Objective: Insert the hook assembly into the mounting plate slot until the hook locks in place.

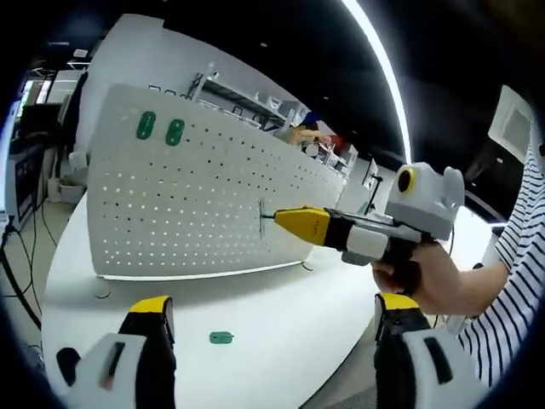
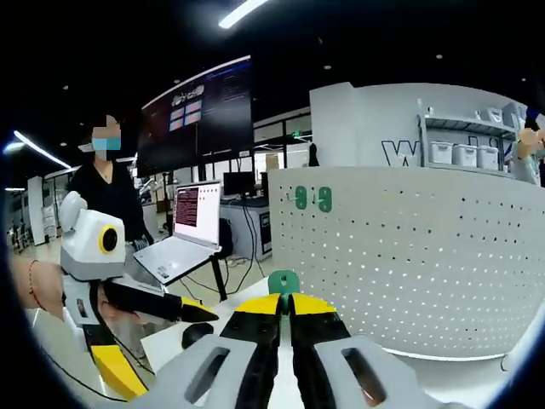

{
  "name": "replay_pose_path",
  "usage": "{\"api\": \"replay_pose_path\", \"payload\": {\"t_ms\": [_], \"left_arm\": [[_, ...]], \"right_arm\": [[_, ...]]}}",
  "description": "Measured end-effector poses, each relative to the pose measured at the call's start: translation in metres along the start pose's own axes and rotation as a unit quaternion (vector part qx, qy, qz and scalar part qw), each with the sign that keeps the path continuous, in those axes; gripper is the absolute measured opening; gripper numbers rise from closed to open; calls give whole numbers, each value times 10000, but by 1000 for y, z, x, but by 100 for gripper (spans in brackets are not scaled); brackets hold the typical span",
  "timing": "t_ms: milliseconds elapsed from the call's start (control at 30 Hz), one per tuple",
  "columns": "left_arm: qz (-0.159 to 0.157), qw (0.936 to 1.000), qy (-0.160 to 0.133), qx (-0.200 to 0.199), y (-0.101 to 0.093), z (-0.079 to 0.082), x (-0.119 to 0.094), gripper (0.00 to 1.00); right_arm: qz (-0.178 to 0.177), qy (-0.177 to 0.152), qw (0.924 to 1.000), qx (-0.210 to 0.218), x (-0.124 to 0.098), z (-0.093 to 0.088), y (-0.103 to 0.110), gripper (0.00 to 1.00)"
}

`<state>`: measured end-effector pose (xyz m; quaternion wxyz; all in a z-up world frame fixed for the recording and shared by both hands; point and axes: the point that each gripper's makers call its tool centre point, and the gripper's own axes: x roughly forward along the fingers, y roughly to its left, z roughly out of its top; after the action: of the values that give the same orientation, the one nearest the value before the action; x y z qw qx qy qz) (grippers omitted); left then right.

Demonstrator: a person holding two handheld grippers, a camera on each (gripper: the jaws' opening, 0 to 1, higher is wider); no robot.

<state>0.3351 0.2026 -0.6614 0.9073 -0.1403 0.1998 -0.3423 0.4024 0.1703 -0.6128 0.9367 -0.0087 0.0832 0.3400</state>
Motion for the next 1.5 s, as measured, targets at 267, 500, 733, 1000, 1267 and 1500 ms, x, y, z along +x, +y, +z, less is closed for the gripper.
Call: {"api": "replay_pose_path", "payload": {"t_ms": [267, 500, 733, 1000, 1267, 1500], "left_arm": [[339, 9991, 121, 207, 12, -8, -1, 100], [784, 9965, 138, 260, 29, -11, -4, 100], [1237, 9891, 385, 704, 41, -24, -9, 100], [1754, 9826, 171, 587, 58, -26, -20, 100], [1926, 9802, 108, 440, 71, -33, -27, 97], [1998, 9794, 91, 282, 77, -39, -29, 96]], "right_arm": [[-522, -313, 9981, 87, 14, 7, -14, 0], [-810, -374, 9960, 106, 33, 8, -20, 0], [-1143, -692, 9906, 288, 46, 25, -29, 0], [-1337, -864, 9869, 279, 67, 41, -43, 0], [-1533, -983, 9829, 276, 84, 47, -54, 0], [-1997, -1379, 9692, 418, 91, 67, -68, 0]]}}
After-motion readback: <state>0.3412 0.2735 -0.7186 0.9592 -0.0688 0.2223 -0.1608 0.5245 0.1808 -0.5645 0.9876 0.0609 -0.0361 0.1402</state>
